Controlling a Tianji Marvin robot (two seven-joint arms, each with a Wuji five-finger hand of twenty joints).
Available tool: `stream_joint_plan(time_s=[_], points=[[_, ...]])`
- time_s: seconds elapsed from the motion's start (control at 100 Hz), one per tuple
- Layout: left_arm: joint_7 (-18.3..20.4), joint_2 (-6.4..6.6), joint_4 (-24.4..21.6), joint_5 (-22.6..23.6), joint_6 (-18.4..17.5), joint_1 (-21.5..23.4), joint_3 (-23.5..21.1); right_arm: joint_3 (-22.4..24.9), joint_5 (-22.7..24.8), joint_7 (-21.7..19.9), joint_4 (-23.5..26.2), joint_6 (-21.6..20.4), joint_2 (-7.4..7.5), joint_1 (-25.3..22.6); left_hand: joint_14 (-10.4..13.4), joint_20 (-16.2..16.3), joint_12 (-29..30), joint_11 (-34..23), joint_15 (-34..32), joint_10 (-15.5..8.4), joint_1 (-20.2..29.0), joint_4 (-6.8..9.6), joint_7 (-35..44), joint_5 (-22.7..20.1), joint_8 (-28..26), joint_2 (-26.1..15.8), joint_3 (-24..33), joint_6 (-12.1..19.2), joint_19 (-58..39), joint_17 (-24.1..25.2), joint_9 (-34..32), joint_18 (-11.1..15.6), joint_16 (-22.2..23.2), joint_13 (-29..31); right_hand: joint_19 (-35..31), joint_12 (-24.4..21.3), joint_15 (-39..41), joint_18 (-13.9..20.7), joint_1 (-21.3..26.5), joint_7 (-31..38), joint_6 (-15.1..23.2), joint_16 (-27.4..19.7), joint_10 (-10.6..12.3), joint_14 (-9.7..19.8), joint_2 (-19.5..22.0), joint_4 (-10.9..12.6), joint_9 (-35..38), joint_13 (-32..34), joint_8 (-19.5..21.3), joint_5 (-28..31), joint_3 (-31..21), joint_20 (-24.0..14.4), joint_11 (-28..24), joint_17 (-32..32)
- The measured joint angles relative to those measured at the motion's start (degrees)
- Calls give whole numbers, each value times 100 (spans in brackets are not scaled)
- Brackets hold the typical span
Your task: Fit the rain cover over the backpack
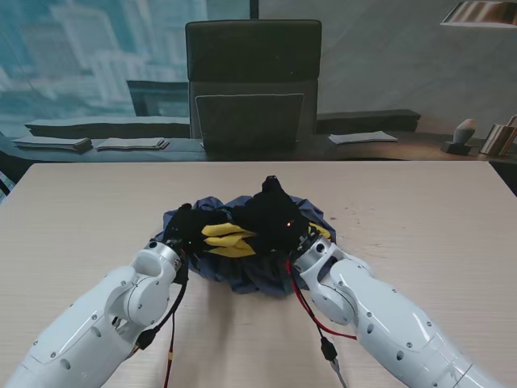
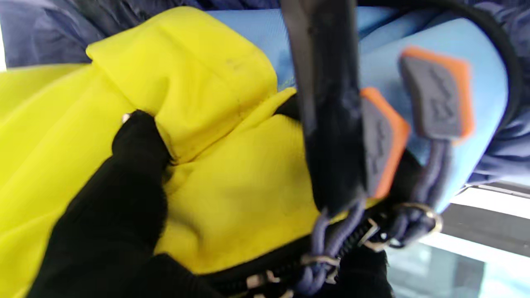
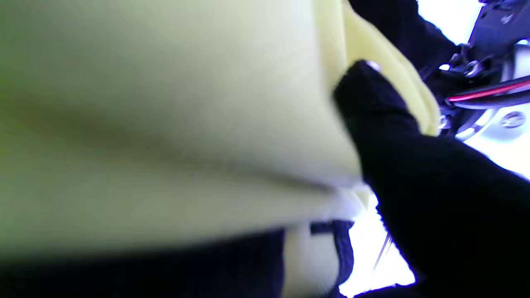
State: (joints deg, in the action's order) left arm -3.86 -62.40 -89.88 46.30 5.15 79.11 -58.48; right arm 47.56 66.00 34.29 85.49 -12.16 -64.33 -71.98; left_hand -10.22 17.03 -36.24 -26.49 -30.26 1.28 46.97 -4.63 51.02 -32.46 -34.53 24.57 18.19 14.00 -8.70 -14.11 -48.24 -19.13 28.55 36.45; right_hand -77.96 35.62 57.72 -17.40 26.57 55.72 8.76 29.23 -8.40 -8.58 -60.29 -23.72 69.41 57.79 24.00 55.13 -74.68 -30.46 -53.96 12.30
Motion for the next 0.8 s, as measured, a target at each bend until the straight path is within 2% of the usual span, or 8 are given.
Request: stream_joint_plan(time_s=[0.07,0.11,0.23,0.34,0.45,0.52,0.68,0.8], points=[[-81,-72,12,-469,59,12,-65,276,97,-83,204,-55,37,-213,-7,-63,63,30,-21,106,174,-1,102,43,-265,0,-57,-223,-823,57,-134,-83,-10,206,8,0,-71,126,-646,-1302,3,4,2,131,844,909,-1147,-858,695,-843,298,33,56,-422],[-165,-114,24,-626,90,24,-98,450,94,-112,330,-86,58,-358,-11,-35,104,30,-26,152,226,-2,221,55,-300,0,-111,-303,-1600,143,-210,-85,-59,372,25,-51,-71,247,-893,-1597,4,54,2,228,1210,1201,-1928,-1344,809,-1614,515,57,55,-681],[-329,-183,71,-489,-2,69,-195,954,15,-6,572,-231,74,-782,-138,500,280,26,-81,281,274,-2,465,105,-340,0,-118,-527,-3318,-24,-542,-74,-116,976,358,-467,-75,584,-1011,-1478,286,232,0,488,1988,1478,-4039,-2845,393,-3648,1283,66,-162,-1443],[-382,-187,119,-503,-106,67,-208,1367,-79,404,689,-406,62,-1148,-244,730,339,-204,-208,346,274,-3,648,105,-340,0,-114,-715,-4108,-497,-727,1,-118,1456,719,-685,-117,663,-1009,-1405,1048,292,0,681,2431,1559,-4888,-3517,177,-4309,1658,192,-303,-1569],[-524,-211,205,-667,-162,35,-208,1769,-133,442,836,-906,61,-1486,-296,878,344,-385,-452,373,274,-4,847,96,-321,30,-100,-829,-4602,-772,-937,135,-109,1742,770,-775,-80,760,-1009,-1430,1349,309,0,721,2624,1562,-4877,-3486,-6,-4252,1760,203,-478,-1582],[-584,-236,236,-822,-164,9,-208,1860,-139,455,861,-1172,86,-1610,-363,943,346,-488,-623,439,275,-5,911,-1,-219,69,-89,-917,-4868,-1010,-1038,207,-59,2002,333,-774,157,868,-1012,-1397,1364,436,36,737,2694,1563,-4494,-3183,-31,-4166,1476,-18,-661,-1501],[-657,-300,250,-1031,-203,-46,-231,1864,-218,833,647,-1377,91,-1706,-365,1004,350,-553,-942,506,285,-114,1111,-8,-172,91,47,-1036,-5143,-1241,-1245,227,56,2330,-231,-595,583,915,-1004,-653,1131,580,115,739,2732,1551,-3350,-2139,-129,-2916,513,-189,-942,-598],[-753,-328,241,-993,-335,-42,-309,1735,-175,1217,130,-1402,98,-1575,-428,1005,346,-628,-1019,518,348,-165,1199,-9,-172,91,93,-1039,-5149,-1263,-1308,281,75,2341,-440,-581,756,686,-524,325,998,505,171,580,1868,815,-2005,-943,-1118,-1484,27,-189,-862,266]])
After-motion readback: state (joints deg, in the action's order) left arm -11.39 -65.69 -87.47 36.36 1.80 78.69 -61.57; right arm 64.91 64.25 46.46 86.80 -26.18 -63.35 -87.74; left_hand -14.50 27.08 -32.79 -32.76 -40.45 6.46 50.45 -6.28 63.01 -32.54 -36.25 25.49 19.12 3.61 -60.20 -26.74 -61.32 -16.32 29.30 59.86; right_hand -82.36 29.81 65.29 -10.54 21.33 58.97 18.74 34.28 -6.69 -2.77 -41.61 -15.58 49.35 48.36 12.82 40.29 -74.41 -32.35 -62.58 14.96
